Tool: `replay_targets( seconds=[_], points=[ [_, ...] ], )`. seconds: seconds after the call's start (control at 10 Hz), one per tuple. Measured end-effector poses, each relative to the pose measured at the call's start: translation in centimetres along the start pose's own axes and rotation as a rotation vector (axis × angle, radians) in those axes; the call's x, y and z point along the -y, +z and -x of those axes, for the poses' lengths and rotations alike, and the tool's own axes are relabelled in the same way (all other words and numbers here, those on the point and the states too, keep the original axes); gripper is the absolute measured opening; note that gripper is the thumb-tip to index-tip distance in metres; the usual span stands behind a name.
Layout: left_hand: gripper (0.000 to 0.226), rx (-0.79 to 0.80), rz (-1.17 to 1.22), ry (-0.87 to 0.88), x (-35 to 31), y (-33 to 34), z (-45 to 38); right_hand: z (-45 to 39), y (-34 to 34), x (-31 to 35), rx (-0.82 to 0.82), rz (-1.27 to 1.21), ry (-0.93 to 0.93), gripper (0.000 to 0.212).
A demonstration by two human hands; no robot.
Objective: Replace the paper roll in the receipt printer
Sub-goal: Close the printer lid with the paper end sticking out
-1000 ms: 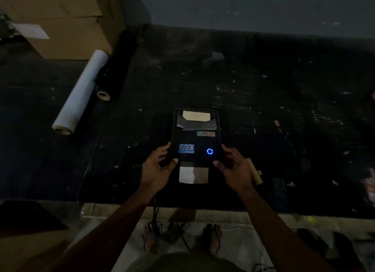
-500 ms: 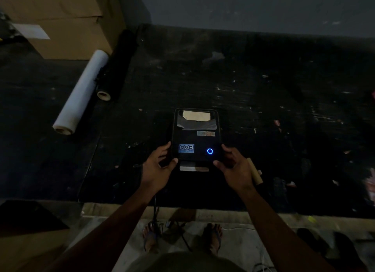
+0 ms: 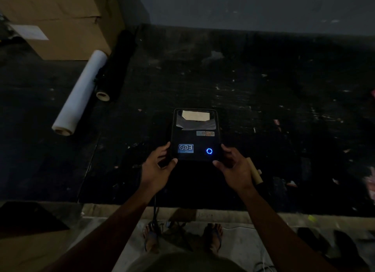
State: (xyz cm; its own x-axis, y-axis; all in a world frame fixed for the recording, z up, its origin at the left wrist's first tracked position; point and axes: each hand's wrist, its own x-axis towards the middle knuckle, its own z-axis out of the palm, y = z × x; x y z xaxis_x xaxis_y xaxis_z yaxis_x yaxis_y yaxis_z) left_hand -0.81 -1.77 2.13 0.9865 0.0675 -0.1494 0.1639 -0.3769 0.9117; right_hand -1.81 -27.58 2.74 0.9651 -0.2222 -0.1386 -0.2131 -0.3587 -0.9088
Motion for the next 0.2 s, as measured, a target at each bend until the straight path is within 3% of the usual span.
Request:
replay_targets(
  seconds=[0.2],
  points=[
    [0.062,-0.008,0.01,-0.012,0.04,0.05,-0.12,0.09,0.03,0.45,0.012,-0.038,-0.003,0.06]
  ],
)
